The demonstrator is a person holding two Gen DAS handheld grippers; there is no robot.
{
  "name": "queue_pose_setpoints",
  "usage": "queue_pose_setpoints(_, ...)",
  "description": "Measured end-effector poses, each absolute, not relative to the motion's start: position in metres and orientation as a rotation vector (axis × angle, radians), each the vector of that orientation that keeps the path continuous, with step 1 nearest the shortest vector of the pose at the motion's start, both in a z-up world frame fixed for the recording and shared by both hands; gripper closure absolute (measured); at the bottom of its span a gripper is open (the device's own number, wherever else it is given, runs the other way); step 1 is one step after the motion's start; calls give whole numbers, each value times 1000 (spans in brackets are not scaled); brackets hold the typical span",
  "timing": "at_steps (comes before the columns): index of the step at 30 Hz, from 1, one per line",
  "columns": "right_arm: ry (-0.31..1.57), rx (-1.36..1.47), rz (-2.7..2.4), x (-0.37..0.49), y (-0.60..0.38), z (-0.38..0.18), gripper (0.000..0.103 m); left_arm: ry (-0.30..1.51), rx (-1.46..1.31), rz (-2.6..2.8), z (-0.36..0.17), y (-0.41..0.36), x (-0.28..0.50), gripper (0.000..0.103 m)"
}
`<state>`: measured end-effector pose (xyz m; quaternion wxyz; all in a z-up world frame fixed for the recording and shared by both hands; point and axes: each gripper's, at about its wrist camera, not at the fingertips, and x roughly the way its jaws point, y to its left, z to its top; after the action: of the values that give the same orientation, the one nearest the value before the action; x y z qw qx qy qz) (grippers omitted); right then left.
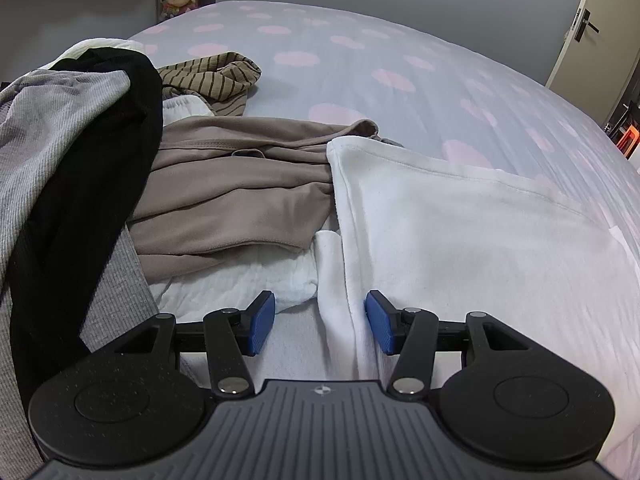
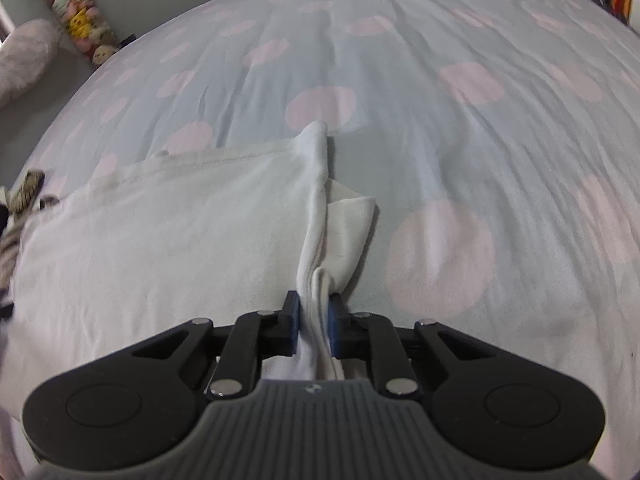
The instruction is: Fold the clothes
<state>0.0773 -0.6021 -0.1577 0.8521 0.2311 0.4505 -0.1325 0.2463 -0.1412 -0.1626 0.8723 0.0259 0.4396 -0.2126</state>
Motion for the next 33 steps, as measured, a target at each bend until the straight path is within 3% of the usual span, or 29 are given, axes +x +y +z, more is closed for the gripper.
queue_pose_setpoints(11,958,602,-253,87,-590,-104,87,932,26,-458,-159,-138,248,58)
queue_pose_setpoints(33,900,563,41,178,-444,-9,88,885,-77,-530,-142,-122,246,60)
